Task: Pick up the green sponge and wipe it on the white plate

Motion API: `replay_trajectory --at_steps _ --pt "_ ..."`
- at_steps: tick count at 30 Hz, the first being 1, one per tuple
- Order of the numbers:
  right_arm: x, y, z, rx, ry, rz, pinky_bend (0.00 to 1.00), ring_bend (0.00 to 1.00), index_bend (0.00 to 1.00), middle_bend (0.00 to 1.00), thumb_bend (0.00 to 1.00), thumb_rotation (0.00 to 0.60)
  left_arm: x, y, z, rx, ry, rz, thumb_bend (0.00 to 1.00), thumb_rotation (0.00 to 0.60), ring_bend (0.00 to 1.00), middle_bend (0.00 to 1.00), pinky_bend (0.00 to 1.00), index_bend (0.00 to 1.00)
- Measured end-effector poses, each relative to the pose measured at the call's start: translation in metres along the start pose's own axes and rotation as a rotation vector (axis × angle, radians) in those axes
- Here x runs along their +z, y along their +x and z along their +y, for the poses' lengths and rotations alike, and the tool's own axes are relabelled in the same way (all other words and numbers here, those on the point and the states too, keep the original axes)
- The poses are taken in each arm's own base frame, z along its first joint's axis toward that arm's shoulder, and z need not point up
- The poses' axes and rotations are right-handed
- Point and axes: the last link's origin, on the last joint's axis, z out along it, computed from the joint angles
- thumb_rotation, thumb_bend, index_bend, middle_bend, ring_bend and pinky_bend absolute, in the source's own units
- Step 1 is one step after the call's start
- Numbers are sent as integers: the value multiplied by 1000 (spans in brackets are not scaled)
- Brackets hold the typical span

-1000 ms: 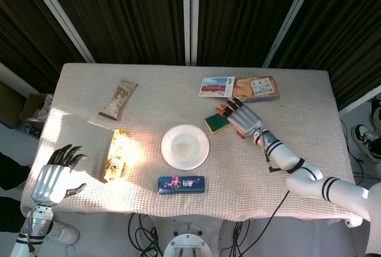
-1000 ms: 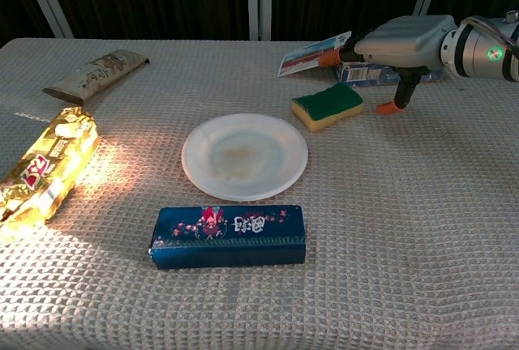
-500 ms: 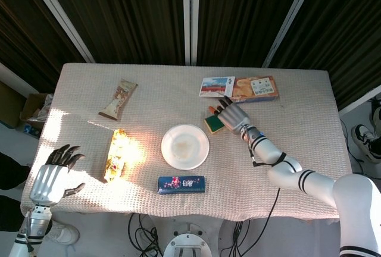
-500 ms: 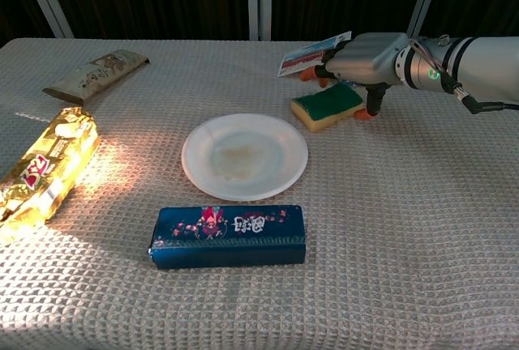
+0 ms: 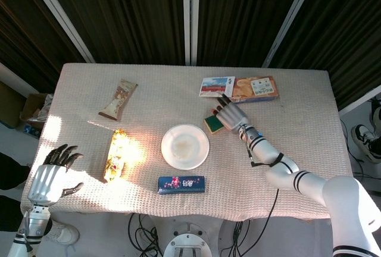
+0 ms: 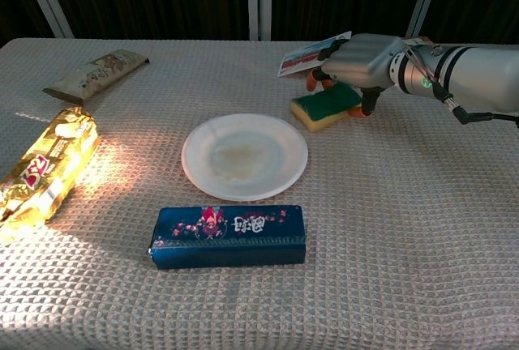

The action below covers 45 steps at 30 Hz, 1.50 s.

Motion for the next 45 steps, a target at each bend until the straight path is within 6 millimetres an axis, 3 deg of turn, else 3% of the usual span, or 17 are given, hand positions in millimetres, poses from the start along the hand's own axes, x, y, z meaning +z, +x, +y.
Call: replay_trajectory --at_steps 8,14,21,31,40,45 --pt "4 2 -4 -61 -3 65 0 50 398 349 301 600 -2 1 -2 2 3 6 70 600 126 178 182 285" --pt "-6 19 -8 -75 35 168 0 55 450 360 304 600 -6 2 -6 2 14 11 70 600 126 178 182 284" --pt "-22 44 -40 -152 182 257 0 76 483 360 318 600 -8 3 -5 -10 6 24 70 600 126 178 182 285" --pt "-2 53 -83 -440 257 271 0 87 493 363 330 600 -19 0 -18 -23 40 26 70 600 126 178 182 285" --pt "18 46 -119 -614 297 243 0 103 507 379 341 600 -26 -4 -25 -37 65 26 70 600 126 178 181 285" --pt "17 54 -116 -577 272 275 0 109 510 383 341 600 -27 -4 -28 -37 67 31 70 600 126 178 181 284"
